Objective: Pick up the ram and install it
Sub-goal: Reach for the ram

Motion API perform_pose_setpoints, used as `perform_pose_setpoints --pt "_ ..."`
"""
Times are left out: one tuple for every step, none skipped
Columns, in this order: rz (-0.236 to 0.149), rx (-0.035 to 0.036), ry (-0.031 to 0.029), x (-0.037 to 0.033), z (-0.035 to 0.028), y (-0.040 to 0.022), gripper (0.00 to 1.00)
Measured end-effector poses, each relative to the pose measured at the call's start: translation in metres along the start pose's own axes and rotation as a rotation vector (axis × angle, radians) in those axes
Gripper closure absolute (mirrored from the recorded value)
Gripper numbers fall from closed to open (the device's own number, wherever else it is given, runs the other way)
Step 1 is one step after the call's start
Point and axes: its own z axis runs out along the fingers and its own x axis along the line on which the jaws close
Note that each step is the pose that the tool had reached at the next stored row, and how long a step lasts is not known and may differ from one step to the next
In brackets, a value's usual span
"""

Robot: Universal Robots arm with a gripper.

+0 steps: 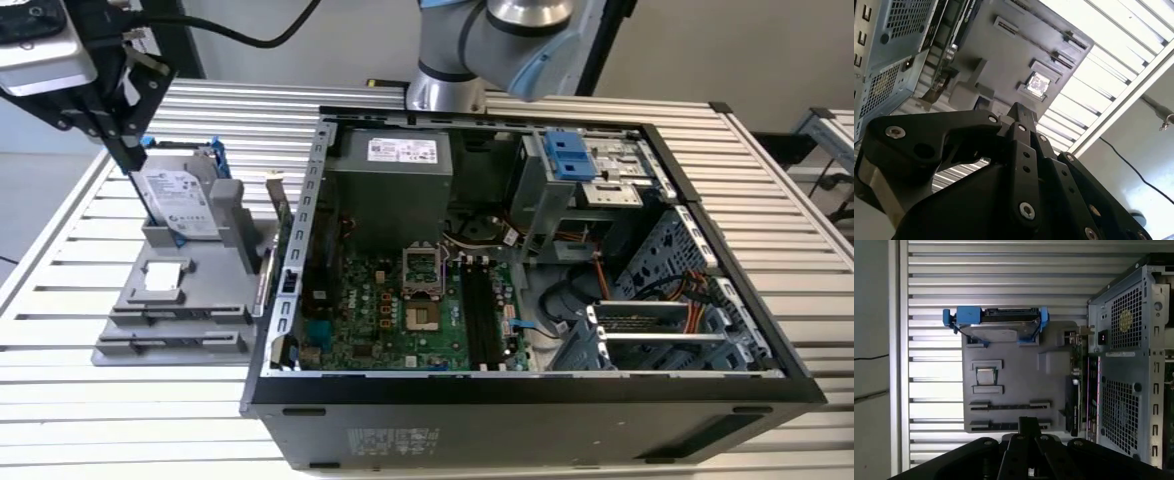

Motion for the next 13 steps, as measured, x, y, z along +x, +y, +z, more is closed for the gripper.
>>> perform_pose_setpoints --pt "0.000 0.0000 0.0004 0.0001 0.0001 -0.0038 1.00" --pt "0.000 -0.0001 0.0005 0.0002 0.0002 -0.0078 1.00" --pt "0.000 -0.0001 0.0006 0.0005 0.0004 -0.0114 1.00" --pt "0.000 -0.0001 0.0007 0.0010 0.0004 -0.0152 1.00" --pt "0.000 0.0000 0.0007 0.0017 0.0005 -0.0185 1.00" --pt "0.000 -0.0001 0.0007 0.0029 0.0006 -0.0216 1.00" --pt "0.000 0.0000 0.0007 0.0044 0.0006 -0.0246 1.00" --pt "0.000 0.0000 0.0008 0.0060 0.0006 -0.0273 1.00" --pt "0.000 0.0000 0.0008 0.0075 0.0006 -0.0297 1.00" --pt "0.000 0.0000 0.0007 0.0093 0.0007 -0.0325 1.00" --pt "0.000 0.0000 0.0007 0.0109 0.0007 -0.0350 1.00" --pt "0.000 0.0000 0.0007 0.0123 0.0007 -0.0375 1.00" --pt "0.000 0.0000 0.0007 0.0131 0.0007 -0.0393 1.00"
